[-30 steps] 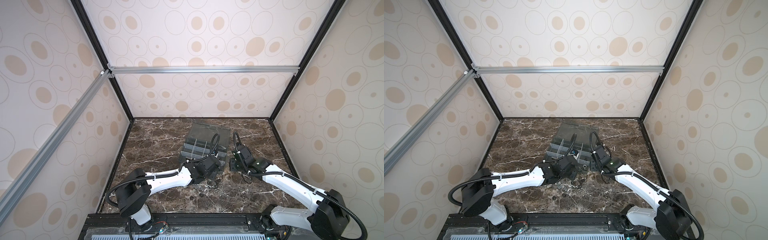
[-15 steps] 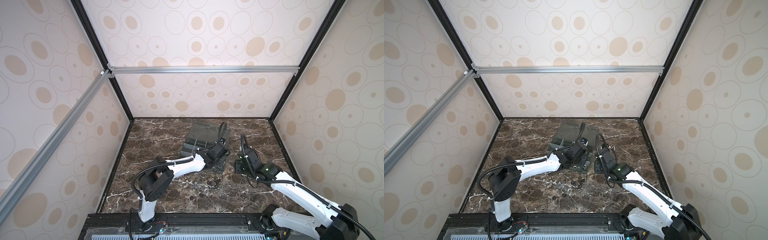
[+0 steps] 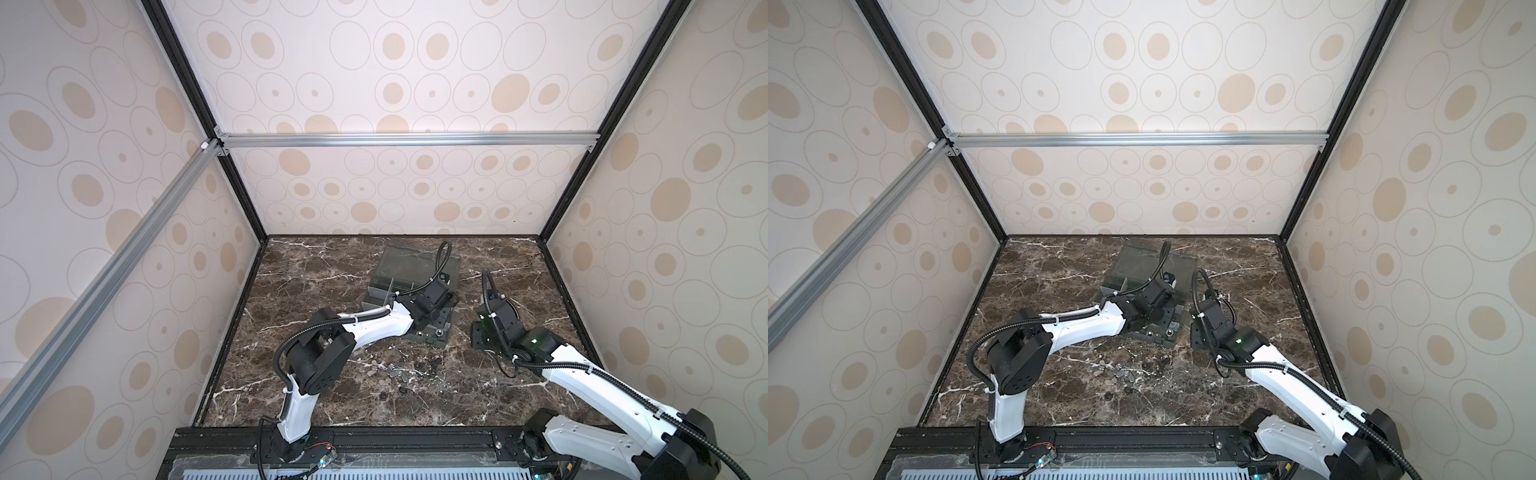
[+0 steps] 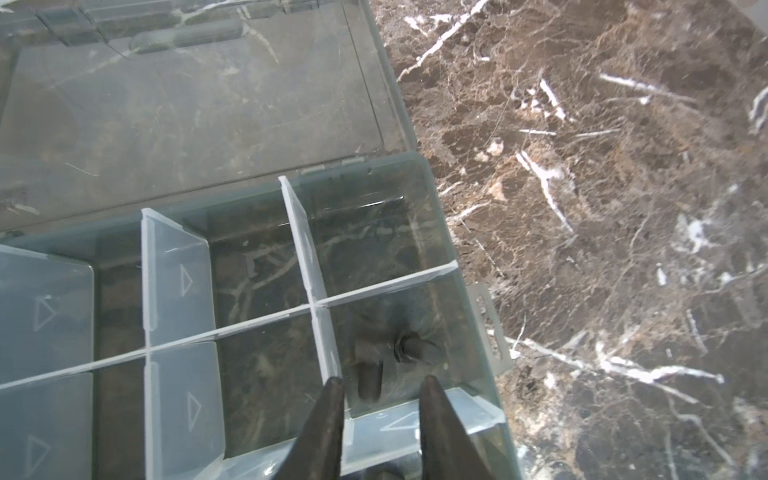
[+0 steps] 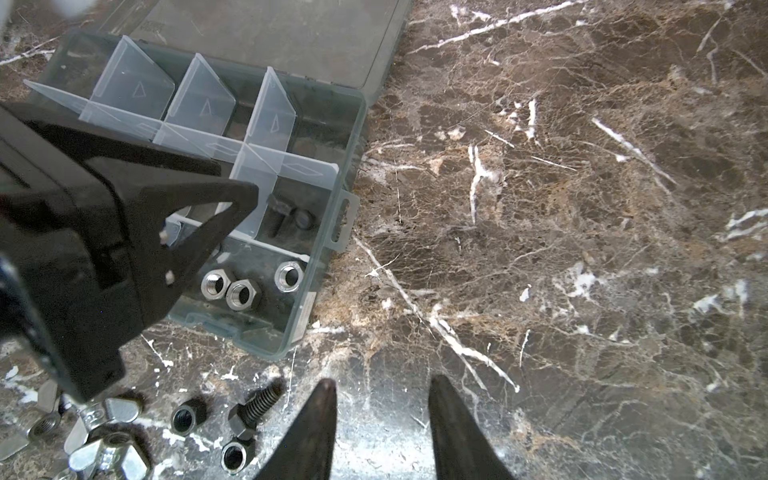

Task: Sort the screws and nuts into containers
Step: 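Carry the black bolt into the compartment and open the left gripper, then withdraw the left gripper while the right gripper moves over the loose black bolts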

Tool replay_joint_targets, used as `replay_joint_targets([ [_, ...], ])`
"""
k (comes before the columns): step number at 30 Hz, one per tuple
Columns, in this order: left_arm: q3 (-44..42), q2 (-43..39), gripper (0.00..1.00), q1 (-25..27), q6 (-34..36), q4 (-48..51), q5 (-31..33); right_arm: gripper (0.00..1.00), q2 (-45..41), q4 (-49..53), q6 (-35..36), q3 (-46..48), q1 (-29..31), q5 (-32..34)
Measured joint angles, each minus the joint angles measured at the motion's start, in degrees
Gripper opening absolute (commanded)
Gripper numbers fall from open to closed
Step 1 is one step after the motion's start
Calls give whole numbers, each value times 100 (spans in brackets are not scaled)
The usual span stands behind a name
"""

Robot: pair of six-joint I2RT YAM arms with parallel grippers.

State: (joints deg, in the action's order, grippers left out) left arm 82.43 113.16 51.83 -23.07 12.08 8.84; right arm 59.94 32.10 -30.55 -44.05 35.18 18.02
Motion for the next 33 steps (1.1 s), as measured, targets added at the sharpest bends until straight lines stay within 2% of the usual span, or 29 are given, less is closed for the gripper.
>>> replay_joint_targets([
  [7, -105, -140, 34, -4, -74, -68, 7, 41, 63, -46, 17, 0, 0, -2],
  [22, -1364, -1414, 34, -44, -573, -400, 197, 41, 122, -144, 37, 195, 0, -219],
  [33, -2015, -2033, 35, -149, -796, -503, 332, 46, 522, -127, 173, 197, 0, -824],
])
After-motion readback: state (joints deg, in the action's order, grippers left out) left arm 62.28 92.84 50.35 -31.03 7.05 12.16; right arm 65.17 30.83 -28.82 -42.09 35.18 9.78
